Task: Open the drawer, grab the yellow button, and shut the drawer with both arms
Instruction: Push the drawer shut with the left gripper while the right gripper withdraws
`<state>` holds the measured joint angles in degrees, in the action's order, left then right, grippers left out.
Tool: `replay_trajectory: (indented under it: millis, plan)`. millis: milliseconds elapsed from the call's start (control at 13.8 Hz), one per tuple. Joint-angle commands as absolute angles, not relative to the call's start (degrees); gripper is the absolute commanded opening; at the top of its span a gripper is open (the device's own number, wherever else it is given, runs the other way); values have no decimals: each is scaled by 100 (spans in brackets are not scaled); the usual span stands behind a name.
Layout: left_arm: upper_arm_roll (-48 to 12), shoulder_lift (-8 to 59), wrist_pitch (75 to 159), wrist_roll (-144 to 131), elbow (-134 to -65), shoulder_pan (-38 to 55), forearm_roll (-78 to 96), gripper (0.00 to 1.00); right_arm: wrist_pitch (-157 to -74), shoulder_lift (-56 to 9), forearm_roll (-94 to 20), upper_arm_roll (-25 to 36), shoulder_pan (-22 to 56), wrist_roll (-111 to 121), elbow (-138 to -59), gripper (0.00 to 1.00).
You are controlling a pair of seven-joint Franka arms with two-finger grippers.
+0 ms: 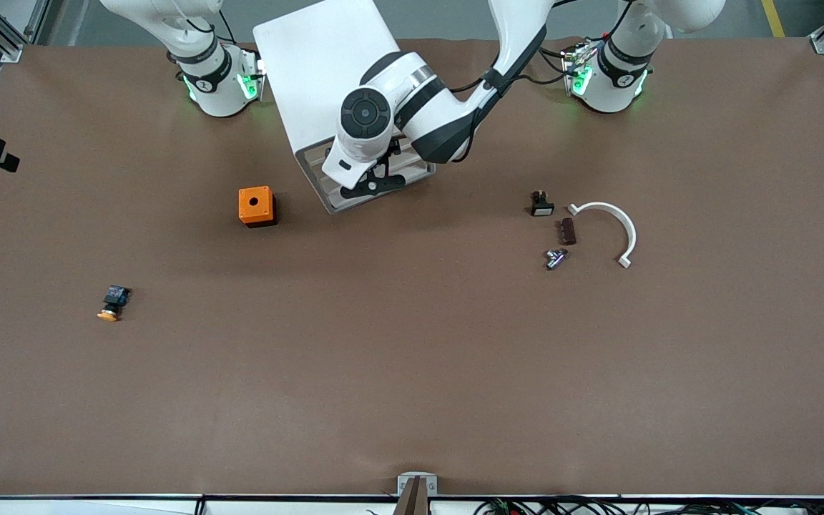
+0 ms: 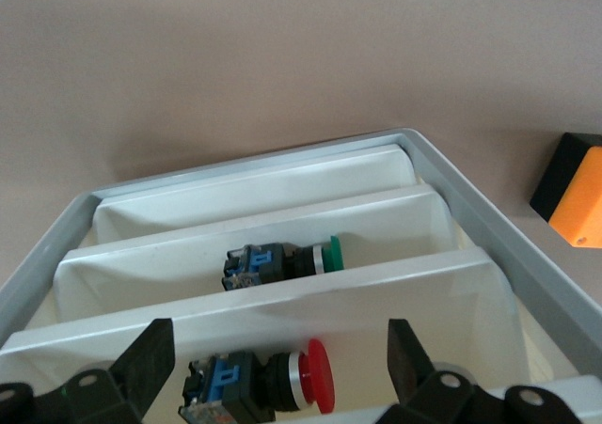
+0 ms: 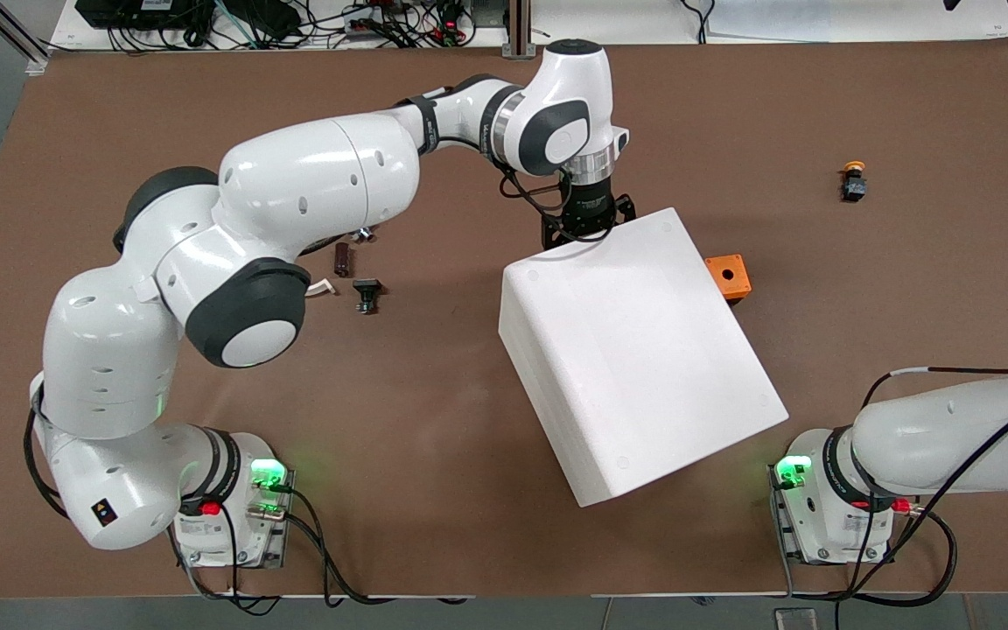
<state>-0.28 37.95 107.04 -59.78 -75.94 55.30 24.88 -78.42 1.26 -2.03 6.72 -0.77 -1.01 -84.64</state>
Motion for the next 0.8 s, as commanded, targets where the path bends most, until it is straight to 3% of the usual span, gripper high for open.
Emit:
replay_trajectory:
  millis: [0, 725]
  plan:
    - [-88, 3674, 10749, -5941, -7690, 5546, 2760, 100, -8243, 869, -167, 633, -79, -176, -9438, 100]
    - [9, 3446, 10696, -5941, -7682, 5134, 2585, 100, -8622, 975, 271, 554, 9, 52, -9475, 100]
